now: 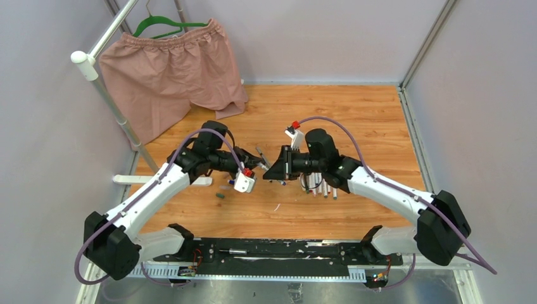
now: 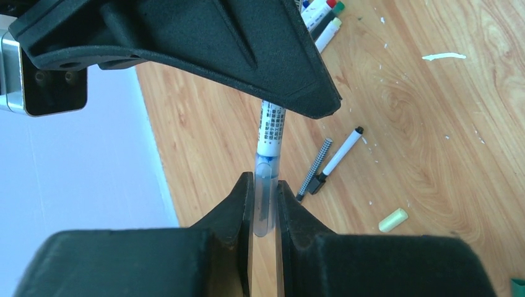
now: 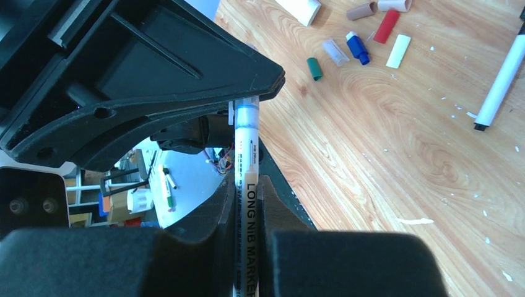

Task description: Open the pen caps

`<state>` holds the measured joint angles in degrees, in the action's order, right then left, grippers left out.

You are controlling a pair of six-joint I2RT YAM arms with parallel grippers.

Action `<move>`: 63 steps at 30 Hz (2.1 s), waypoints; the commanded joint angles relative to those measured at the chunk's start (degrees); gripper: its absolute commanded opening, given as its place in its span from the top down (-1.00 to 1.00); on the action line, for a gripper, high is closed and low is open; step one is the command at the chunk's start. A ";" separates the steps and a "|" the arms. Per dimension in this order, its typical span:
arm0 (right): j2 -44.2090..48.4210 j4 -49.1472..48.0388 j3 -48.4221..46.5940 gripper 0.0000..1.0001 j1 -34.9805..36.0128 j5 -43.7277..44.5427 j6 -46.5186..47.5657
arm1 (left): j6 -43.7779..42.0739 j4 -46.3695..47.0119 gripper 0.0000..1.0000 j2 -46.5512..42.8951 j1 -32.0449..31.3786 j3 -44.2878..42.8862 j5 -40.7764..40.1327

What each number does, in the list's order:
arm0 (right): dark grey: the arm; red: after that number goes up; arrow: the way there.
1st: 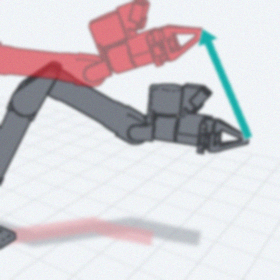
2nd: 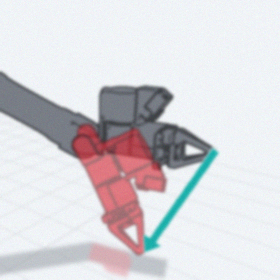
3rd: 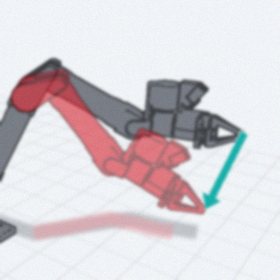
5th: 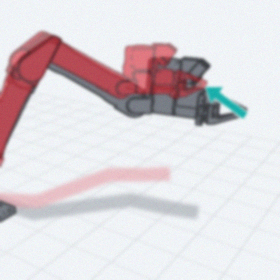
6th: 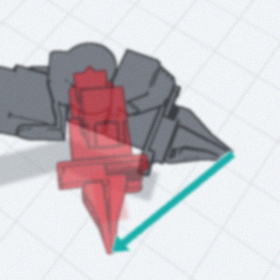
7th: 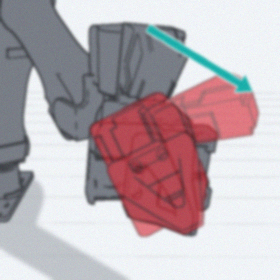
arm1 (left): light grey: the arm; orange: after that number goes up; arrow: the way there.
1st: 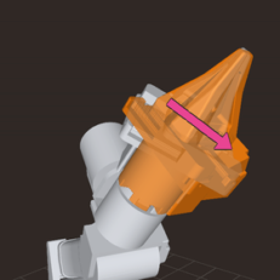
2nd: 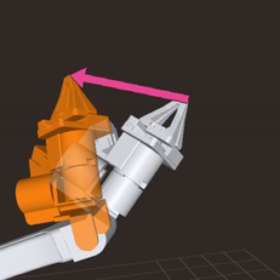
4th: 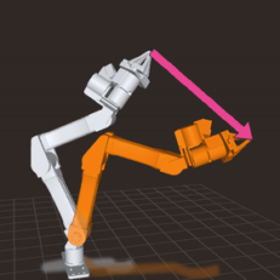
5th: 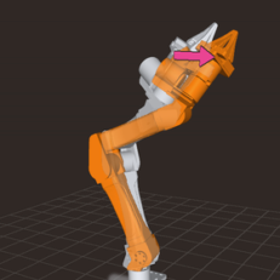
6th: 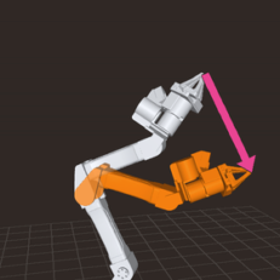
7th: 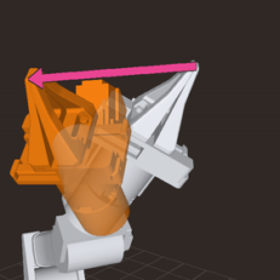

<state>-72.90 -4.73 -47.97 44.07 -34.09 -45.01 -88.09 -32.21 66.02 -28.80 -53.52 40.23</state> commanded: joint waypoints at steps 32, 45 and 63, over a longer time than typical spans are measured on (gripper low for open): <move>-0.61 17.39 2.94 1.00 0.87 42.41 16.92 | 16.38 -18.42 1.00 -1.74 8.73 -4.82 -23.30; -18.11 9.61 -0.46 0.42 5.15 53.72 18.07 | 21.07 -19.60 1.00 -0.30 8.32 -3.48 -20.55; -5.73 11.62 4.53 0.29 5.15 51.76 13.89 | 24.86 -14.29 1.00 9.97 1.22 2.20 -25.96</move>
<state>-83.79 4.84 -43.83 48.51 17.47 -29.15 -65.39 -49.76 72.53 -24.77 -53.71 17.08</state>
